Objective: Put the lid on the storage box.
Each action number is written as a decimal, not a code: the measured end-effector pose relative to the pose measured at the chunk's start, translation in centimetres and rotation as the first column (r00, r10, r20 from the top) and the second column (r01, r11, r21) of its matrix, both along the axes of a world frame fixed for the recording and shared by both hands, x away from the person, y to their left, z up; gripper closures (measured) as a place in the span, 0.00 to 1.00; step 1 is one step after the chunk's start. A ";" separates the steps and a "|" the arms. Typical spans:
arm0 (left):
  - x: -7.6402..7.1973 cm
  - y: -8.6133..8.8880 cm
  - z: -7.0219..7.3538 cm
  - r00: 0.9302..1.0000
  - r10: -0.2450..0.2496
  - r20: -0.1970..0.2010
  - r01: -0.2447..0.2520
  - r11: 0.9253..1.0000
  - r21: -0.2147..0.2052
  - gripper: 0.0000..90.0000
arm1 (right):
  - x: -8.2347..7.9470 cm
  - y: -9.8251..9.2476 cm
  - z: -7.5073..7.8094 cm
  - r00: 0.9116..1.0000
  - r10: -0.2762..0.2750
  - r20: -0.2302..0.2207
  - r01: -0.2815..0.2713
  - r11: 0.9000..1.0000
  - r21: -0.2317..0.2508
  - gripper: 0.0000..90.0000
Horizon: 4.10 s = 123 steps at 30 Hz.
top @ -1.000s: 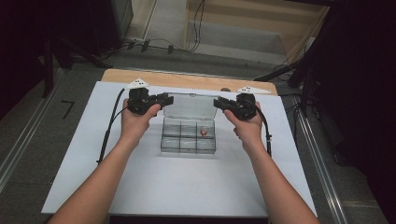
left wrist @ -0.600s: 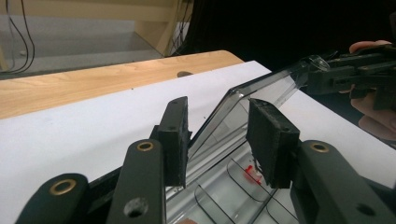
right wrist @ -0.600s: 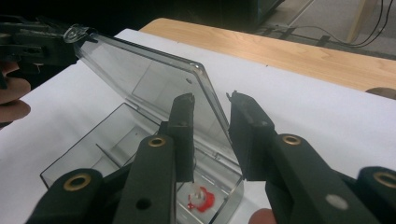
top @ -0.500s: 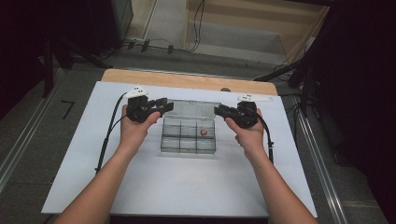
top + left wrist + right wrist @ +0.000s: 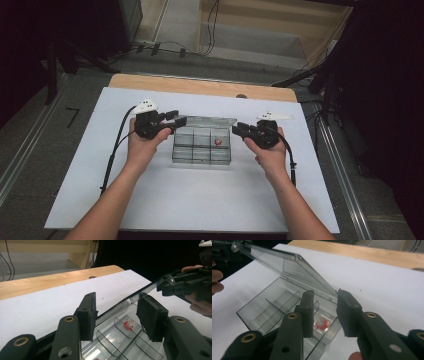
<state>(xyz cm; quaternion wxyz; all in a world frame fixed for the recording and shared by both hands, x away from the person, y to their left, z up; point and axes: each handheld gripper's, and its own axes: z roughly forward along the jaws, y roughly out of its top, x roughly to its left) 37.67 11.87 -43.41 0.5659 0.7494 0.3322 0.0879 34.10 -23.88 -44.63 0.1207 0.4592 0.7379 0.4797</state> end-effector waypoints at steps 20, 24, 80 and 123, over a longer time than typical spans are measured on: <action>-1.8 0.8 -0.5 1.000 0.015 0.015 -0.015 1.000 0.023 0.43 | -2.0 0.6 0.5 0.997 0.074 0.025 -0.076 0.994 0.076 0.97; -2.4 1.5 -0.6 1.000 0.019 0.009 -0.019 1.000 0.004 0.42 | -2.2 0.5 0.5 0.997 0.075 0.025 -0.077 0.994 0.077 0.97; -6.7 2.7 -4.3 0.986 -0.053 -0.157 0.054 0.999 -0.003 0.98 | -6.3 1.0 -3.6 0.995 0.097 0.023 -0.098 0.994 0.047 0.97; -6.7 2.8 -6.1 0.971 -0.058 -0.230 0.070 0.997 0.042 0.98 | -6.8 0.8 -5.6 0.992 0.119 -0.041 -0.119 0.993 0.001 0.97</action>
